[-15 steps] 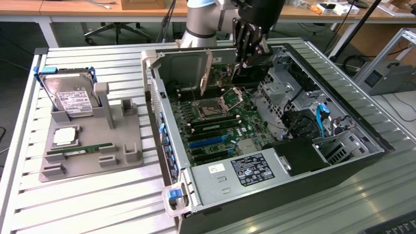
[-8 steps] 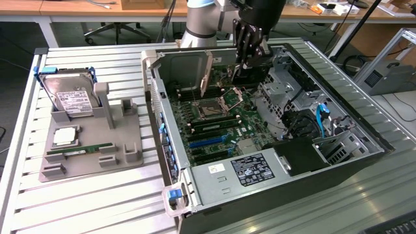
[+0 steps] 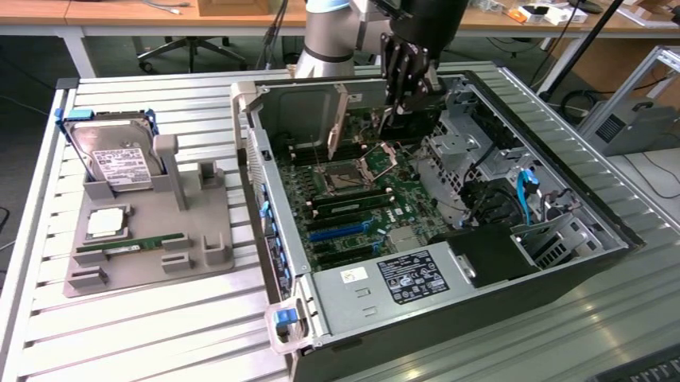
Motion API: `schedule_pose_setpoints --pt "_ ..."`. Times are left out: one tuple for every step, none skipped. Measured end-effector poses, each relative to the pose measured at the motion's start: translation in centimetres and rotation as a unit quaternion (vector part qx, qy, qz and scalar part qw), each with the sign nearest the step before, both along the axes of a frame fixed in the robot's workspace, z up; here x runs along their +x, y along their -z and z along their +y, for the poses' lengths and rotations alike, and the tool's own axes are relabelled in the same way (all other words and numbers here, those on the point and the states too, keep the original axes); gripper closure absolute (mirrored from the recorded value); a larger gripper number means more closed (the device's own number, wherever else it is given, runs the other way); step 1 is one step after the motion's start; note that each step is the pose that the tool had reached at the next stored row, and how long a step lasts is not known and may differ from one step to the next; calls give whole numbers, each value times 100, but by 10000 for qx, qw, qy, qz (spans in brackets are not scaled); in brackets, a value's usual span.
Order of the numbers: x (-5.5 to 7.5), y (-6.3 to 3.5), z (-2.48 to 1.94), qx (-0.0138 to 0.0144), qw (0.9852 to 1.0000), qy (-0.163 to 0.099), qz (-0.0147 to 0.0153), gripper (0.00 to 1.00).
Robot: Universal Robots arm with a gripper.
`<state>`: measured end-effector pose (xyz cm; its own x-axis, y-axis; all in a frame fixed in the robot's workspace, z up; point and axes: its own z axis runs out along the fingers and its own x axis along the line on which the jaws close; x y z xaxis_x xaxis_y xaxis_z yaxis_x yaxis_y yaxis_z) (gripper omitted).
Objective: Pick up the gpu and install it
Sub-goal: 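Insert the gpu into the slot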
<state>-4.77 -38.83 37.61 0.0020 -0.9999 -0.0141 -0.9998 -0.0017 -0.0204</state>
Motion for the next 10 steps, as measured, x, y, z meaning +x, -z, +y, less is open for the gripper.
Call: schedule_pose_setpoints --pt "0 2 0 0 10000 0 0 73" --pt "0 6 -1 0 10000 0 0 73" --pt "0 9 -2 0 10000 0 0 73" --pt "0 10 -2 0 10000 0 0 73" --pt "0 12 -3 0 10000 0 0 73" --pt "0 14 -3 0 10000 0 0 73" --pt "0 16 -4 0 10000 0 0 73" --pt "0 18 -4 0 10000 0 0 73" --pt "0 26 -6 0 10000 0 0 73" --pt "0 33 -7 0 10000 0 0 73"
